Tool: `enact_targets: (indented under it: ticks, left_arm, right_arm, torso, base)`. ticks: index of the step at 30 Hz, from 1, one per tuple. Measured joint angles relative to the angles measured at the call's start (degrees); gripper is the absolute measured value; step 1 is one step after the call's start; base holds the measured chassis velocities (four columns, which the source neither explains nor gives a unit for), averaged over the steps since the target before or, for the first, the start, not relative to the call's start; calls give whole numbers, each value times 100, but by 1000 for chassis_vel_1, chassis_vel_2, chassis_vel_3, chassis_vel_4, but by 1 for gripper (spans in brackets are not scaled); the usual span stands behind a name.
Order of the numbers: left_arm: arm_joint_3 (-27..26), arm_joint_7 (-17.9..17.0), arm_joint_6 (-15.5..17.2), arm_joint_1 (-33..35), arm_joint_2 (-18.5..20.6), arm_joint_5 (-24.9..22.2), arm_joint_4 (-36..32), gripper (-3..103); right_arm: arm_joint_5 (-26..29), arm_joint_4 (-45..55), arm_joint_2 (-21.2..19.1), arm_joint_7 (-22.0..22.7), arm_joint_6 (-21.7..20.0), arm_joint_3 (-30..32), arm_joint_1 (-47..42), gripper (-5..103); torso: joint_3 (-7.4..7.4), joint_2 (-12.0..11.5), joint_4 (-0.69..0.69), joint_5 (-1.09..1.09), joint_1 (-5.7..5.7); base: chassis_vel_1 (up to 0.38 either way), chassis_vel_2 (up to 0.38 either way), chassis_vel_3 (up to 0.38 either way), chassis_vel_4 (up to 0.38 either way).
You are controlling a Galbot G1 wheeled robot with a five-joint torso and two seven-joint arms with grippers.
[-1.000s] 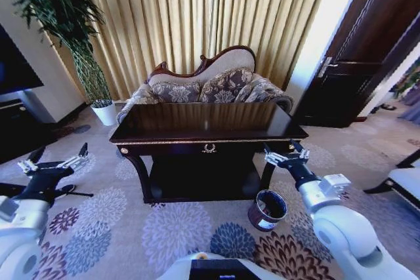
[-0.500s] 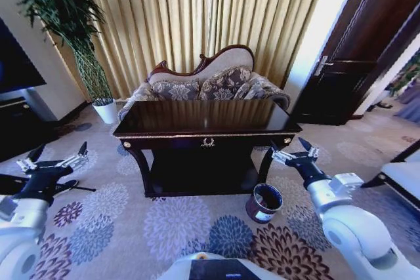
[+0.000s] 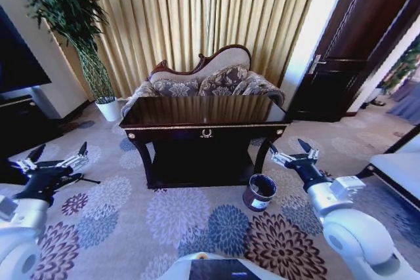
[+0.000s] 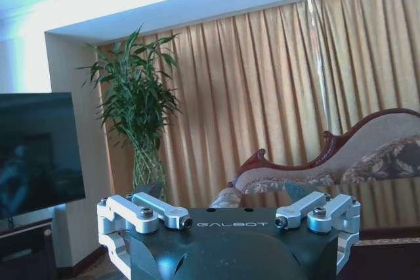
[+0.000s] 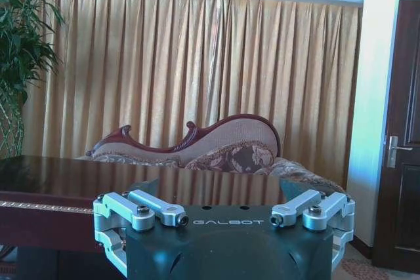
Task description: Move to the front of the table and place the trash on the table into the trash bin.
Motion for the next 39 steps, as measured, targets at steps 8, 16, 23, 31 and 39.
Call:
enact_targets:
  ticks: [8,16,23,31,39]
  left_arm:
    - [-106,67,-94,22,119,-65,16,100]
    - [-70,84,-95,20,127,-72,29,100]
    - [-23,94,-94,10,120,-65,28,100]
    - [-23,100,-92,9,114,-61,28,100]
    - [-18,104,-92,18,97,-54,21,100]
  right_arm:
    - [-8,11,16,0,9,-9,-5,100]
    - [-43,19,35,0,9,-79,10,100]
    - [-105,9,51,1,9,-141,17,100]
    - [-110,4,36,2,9,-162,32,100]
    - [-130,2,53,5,7,-187,28,100]
  torso:
    - [0,0,-2,-1,0]
    - [0,0,0,0,1]
    - [1,-1,-1,0,1]
    - [0,0,-1,-1,0]
    - [0,0,-1,0,0]
  base:
    - [165,-147,-175,147]
    - [143,-136,-132,148]
    - [131,-146,-137,155]
    - [177,-161,-180,171]
    - [132,-148,-138,143]
